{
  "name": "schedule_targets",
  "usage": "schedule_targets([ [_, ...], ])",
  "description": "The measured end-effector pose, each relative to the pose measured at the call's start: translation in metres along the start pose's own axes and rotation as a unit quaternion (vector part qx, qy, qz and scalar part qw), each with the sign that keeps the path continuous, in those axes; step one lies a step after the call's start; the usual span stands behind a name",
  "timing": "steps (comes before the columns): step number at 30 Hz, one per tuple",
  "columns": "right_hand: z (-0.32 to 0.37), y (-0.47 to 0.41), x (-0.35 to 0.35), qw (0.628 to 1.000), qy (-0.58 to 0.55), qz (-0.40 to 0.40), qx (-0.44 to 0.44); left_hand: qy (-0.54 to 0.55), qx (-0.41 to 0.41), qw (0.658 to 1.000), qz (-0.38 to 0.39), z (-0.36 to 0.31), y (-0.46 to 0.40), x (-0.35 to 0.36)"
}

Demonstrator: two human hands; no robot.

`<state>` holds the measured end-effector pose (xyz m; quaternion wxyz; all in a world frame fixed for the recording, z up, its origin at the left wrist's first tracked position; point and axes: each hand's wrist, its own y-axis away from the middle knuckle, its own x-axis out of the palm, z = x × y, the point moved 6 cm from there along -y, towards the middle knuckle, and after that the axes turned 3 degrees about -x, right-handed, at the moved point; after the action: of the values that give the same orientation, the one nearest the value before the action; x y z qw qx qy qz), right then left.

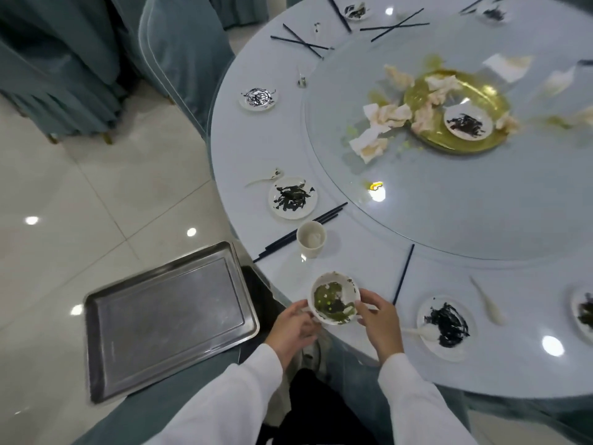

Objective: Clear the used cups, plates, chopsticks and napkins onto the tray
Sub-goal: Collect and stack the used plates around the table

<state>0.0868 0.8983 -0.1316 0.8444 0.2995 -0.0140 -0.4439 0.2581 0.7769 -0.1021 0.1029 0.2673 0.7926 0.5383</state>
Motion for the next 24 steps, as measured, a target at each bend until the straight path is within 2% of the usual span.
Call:
schedule_targets([
  [8, 0.004, -0.021, 0.006, 0.999, -0.041, -0.005, 0.007, -0.017, -0.001, 1.000, -0.014, -0.025, -0.020, 0.007],
  [16, 0.011, -0.023, 0.002, 0.998, -0.049, 0.012, 0.033, 0.039, 0.018, 0.999, 0.000, -0.031, -0.033, 0.008],
  [19, 0.002, -0.011, -0.020, 0.997, -0.061, -0.019, 0.043, 0.050, 0.020, 0.999, 0.008, -0.026, -0.035, 0.009],
  [24, -0.035, 0.013, -0.066, 0.990, -0.043, -0.093, 0.095, 0.003, -0.010, 1.000, 0.012, -0.018, -0.026, 0.013],
])
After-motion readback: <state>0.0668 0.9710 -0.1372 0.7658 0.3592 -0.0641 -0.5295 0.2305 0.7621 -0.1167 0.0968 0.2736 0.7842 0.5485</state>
